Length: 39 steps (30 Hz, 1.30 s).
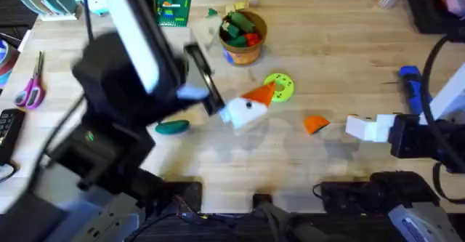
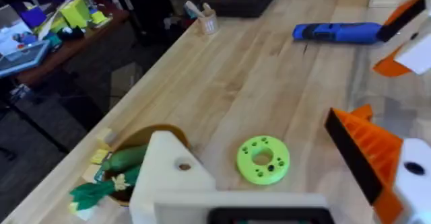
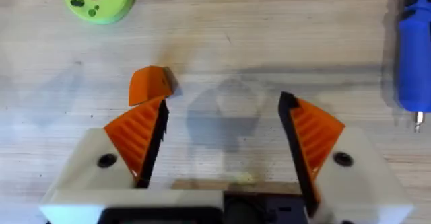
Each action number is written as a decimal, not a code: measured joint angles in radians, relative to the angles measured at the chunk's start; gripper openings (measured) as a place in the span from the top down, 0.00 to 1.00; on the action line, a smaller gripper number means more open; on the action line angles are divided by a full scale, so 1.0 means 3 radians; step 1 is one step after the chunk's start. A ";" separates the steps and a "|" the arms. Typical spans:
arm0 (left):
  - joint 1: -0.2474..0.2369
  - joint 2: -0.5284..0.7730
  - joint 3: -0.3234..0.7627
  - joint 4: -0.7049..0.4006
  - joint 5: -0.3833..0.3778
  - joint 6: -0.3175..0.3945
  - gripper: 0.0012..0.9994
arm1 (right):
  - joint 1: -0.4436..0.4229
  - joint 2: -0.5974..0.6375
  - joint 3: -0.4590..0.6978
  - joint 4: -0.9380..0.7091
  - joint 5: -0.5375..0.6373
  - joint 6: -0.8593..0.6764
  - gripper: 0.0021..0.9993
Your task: Pick up the gripper from the table and insert it into the empty holder that is missing its gripper. Then pick up a screw, insert it into the mounting hole, and use the screwdriver to tighten it. Finally, clean up the table by picking up the vegetable and placing it into the bucket.
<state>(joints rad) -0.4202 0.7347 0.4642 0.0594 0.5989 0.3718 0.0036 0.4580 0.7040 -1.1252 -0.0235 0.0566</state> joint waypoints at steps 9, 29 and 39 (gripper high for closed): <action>-0.0277 -0.1205 -0.1253 0.0461 -0.0303 -0.0522 0.01 | 0.0000 0.0000 0.0000 0.0000 0.0000 0.0000 0.01; -0.0279 -0.2428 -0.1526 -0.0369 -0.0470 -0.1268 0.01 | 0.0000 0.0000 0.0000 0.0000 0.0000 0.0000 0.01; -0.0279 -0.2428 -0.1526 -0.0369 -0.0470 -0.1270 0.01 | 0.0000 0.0000 0.0000 0.0000 0.0000 0.0000 0.01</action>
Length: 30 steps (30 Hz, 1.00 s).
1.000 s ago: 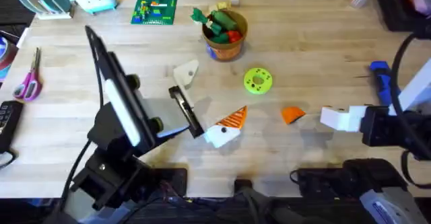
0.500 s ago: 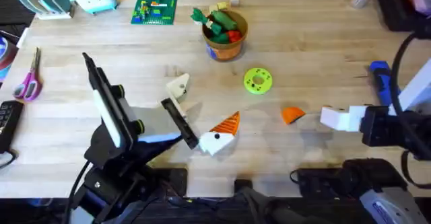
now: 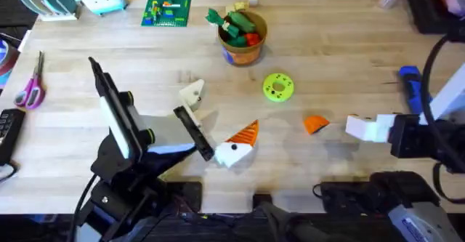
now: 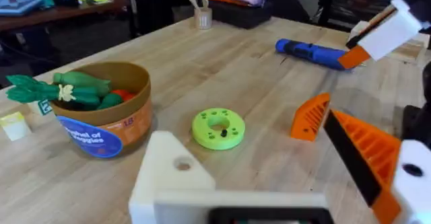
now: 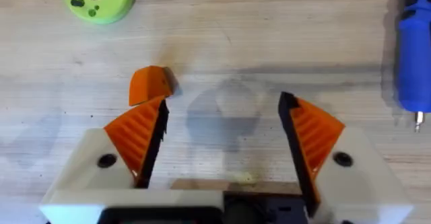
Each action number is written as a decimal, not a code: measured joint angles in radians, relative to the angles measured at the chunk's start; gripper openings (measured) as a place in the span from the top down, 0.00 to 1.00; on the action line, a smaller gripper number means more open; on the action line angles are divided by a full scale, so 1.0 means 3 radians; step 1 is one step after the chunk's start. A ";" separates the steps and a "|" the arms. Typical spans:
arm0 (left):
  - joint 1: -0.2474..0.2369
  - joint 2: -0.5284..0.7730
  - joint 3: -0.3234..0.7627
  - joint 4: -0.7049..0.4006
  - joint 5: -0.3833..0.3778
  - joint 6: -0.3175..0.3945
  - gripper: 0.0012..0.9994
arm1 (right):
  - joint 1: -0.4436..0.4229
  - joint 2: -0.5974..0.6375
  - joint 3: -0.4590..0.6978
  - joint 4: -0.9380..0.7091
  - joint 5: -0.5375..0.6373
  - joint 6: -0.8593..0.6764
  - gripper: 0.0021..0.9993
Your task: Pick up the gripper from the table and insert it into the empty holder that is missing its gripper. Then pick up a screw, insert it into the mounting hole, and use the screwdriver to tighten it. Finally, clean up the table by picking up the vegetable and placing it into the bucket.
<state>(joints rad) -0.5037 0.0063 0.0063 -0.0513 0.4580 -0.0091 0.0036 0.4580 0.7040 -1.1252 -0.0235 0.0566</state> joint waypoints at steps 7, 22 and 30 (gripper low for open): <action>0.0000 0.0001 0.0000 0.0000 0.0000 -0.0010 0.01 | 0.0000 0.0000 0.0000 0.0000 0.0000 0.0000 0.01; 0.0000 0.0000 0.0000 0.0000 0.0000 -0.0010 0.01 | 0.0000 0.0000 0.0000 0.0648 -0.0380 0.0544 0.01; 0.0000 0.0000 0.0000 0.0000 0.0000 -0.0011 0.01 | 0.0129 0.0072 0.0045 0.0465 -0.0844 0.0763 0.01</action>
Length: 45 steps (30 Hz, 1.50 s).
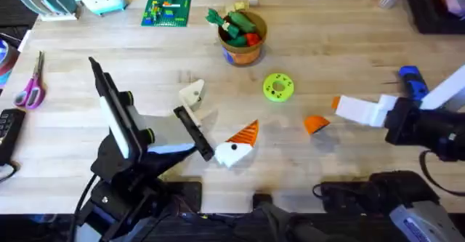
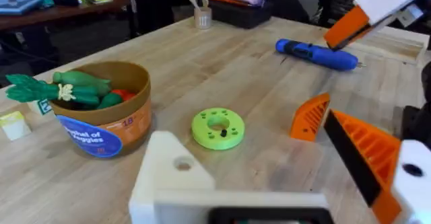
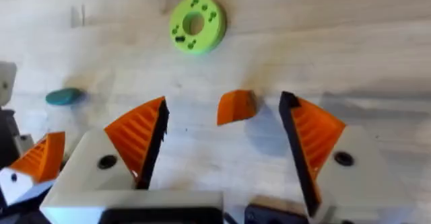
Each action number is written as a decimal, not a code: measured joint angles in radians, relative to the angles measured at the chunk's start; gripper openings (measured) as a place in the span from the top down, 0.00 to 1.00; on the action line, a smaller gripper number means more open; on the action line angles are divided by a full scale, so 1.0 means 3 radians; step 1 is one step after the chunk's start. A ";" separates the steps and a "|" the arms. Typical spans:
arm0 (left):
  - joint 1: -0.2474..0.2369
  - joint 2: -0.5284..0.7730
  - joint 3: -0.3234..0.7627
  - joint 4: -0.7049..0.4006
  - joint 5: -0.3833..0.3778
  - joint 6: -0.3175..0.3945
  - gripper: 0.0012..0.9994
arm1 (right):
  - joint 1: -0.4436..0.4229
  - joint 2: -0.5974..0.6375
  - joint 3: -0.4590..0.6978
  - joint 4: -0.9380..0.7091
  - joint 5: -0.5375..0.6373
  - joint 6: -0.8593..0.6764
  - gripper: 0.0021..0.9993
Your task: Pick up the gripper from the table and insert it into the empty holder that is missing its gripper. Then pick up a screw, insert it into the mounting hole, and use the screwdriver to tighten it. Finally, clean up the table by picking up the vegetable and placing it into the bucket.
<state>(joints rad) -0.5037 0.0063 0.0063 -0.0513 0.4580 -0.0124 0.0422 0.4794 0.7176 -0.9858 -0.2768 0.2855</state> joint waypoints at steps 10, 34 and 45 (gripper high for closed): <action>0.0000 0.0000 0.0000 0.0000 0.0000 0.0000 0.01 | 0.0628 0.0492 0.0481 -0.0474 0.0196 0.0020 0.01; 0.0000 0.0000 0.0000 -0.0001 -0.0001 -0.0010 0.01 | 0.1511 0.2330 0.0481 -0.0385 0.0958 0.0318 0.23; 0.0000 0.0000 0.0000 0.0000 -0.0001 -0.0010 0.01 | 0.1511 0.2344 0.0481 -0.0287 0.1049 0.0346 0.62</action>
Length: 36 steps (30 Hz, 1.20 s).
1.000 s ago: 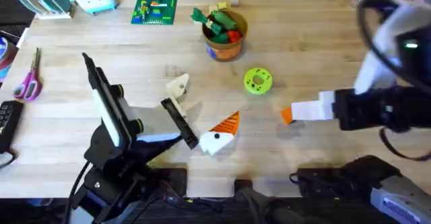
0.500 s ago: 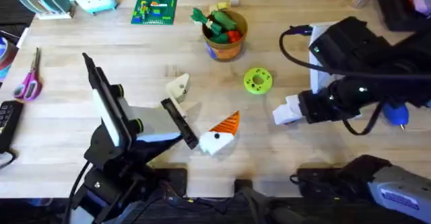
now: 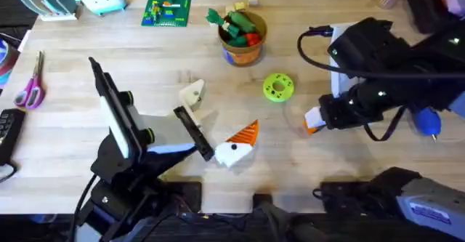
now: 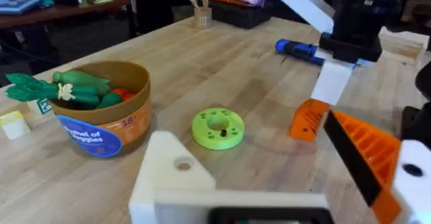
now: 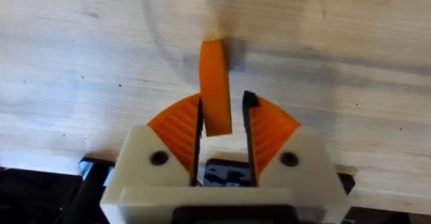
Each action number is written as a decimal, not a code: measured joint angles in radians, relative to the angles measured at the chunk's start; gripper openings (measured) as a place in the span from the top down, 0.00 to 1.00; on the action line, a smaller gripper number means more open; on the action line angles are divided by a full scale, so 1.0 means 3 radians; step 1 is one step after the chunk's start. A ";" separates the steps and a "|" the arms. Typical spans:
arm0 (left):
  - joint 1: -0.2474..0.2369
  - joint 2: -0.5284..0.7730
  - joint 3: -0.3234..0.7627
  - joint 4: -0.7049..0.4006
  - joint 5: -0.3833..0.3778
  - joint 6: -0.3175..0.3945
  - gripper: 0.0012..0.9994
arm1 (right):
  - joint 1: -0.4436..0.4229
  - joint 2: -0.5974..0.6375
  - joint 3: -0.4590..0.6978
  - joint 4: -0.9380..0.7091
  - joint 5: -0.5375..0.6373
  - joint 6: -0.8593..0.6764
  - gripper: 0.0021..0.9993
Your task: Pick up the gripper from the table and insert it into the empty holder that is missing its gripper. Then pick up a screw, insert it into the mounting hole, and use the screwdriver to tighten it. Finally, clean up the table by picking up the vegetable and placing it into the bucket.
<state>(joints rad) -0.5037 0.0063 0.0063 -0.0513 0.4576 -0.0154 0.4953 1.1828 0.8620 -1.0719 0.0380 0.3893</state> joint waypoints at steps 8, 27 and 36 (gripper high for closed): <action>0.0000 0.0000 0.0000 0.0000 0.0000 0.0000 0.01 | 0.0000 0.0000 0.0001 0.0088 0.0008 0.0013 0.98; 0.0000 0.0000 0.0000 0.0000 0.0000 0.0000 0.01 | -0.0071 -0.0931 0.0304 0.0349 -0.0056 -0.0205 0.99; 0.0000 0.0000 0.0000 -0.0001 -0.0004 0.0000 0.01 | -0.0730 -0.0801 -0.0634 0.2203 -0.1957 -0.0316 0.99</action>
<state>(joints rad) -0.5037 0.0063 0.0063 -0.0515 0.4564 -0.0154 0.2765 0.9426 0.6719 -0.4111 -0.5490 0.2944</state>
